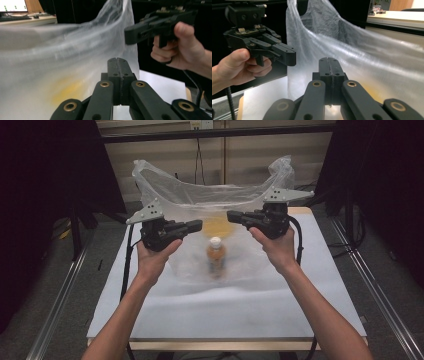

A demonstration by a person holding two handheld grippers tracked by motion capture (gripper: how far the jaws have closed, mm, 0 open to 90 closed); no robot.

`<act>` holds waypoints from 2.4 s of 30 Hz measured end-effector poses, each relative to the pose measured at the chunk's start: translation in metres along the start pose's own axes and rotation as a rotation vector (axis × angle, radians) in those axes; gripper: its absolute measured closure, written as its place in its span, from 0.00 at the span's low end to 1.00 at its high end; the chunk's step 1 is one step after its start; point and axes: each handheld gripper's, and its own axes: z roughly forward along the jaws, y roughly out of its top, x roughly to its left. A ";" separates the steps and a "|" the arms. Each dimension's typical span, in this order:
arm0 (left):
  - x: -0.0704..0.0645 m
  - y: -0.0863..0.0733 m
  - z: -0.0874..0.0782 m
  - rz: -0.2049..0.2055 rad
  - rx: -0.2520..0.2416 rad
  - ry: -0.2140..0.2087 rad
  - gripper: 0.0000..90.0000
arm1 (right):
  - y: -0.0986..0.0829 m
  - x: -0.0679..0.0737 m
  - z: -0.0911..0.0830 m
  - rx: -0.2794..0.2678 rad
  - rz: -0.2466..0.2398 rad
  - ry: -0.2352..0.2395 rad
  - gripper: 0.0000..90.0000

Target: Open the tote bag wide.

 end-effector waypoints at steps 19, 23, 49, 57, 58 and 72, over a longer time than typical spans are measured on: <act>0.034 0.039 0.014 -0.032 -0.033 0.060 1.00 | 0.047 -0.024 0.029 0.032 0.027 -0.091 1.00; 0.040 0.044 0.017 -0.044 -0.017 0.080 1.00 | 0.052 -0.027 0.041 0.063 0.017 -0.123 1.00; 0.034 0.011 0.033 -0.039 0.076 0.070 1.00 | -0.021 0.000 0.075 0.215 0.014 0.061 1.00; 0.031 -0.006 0.038 -0.039 0.119 0.051 1.00 | -0.038 0.011 0.062 0.223 0.004 0.110 1.00; 0.031 -0.008 0.039 -0.047 0.118 0.045 1.00 | -0.040 0.012 0.060 0.221 0.004 0.113 1.00; 0.032 -0.040 0.052 -0.075 0.184 0.043 1.00 | -0.057 0.012 0.056 0.214 0.014 0.113 1.00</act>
